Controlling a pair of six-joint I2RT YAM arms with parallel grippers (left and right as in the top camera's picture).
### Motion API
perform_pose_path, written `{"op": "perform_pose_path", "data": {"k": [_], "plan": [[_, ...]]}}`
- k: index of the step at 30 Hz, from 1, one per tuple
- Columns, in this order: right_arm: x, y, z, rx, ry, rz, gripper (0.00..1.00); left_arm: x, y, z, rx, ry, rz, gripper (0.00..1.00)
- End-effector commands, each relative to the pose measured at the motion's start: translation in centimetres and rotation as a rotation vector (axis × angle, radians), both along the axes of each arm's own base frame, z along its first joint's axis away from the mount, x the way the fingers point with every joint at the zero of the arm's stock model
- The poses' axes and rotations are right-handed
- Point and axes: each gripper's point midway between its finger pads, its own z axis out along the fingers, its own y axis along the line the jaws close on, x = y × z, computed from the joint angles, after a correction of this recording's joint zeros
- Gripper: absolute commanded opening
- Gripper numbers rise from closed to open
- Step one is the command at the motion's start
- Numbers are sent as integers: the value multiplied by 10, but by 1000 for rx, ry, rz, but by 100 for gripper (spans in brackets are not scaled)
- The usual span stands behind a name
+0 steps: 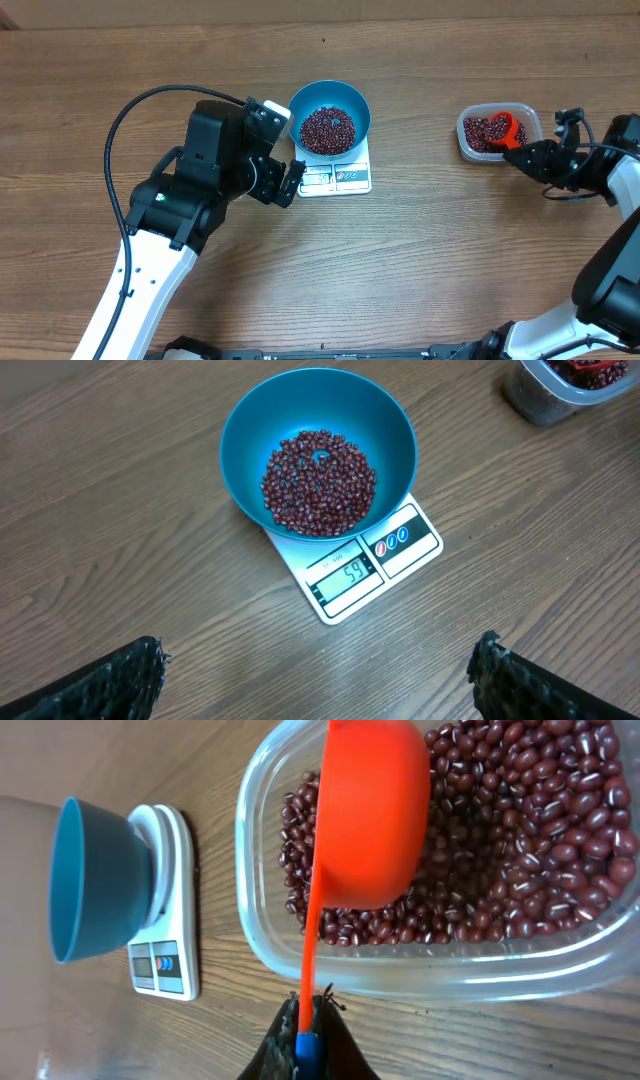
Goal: Scoop item into bowl and weigh 150g on scale
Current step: 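Lower the red scoop into the beans again with the right gripper, then lift the filled scoop out of the tub with the right gripper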
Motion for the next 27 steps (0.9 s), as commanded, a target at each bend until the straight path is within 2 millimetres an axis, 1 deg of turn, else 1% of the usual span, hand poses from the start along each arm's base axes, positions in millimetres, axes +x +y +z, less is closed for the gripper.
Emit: {"op": "perform_pose_path", "data": {"k": [1,5,12,23,27], "plan": [[0,0,10,78,-37,-8,4,-3,-2,6,-20,-11,-8,100],[-3,-3,19,138,-56,-25,4,-3,-2,7,-21,-12,-8,100],[-6,-4,39,273,-112,-45,4,-3,-2,6,-20,-11,-8,100],[-9,9,62,430,-144,-31,4,-3,-2,7,-21,-12,-8,100],[-11,15,67,473,-134,-29,4,-3,-2,6,-20,-11,-8,100]]}}
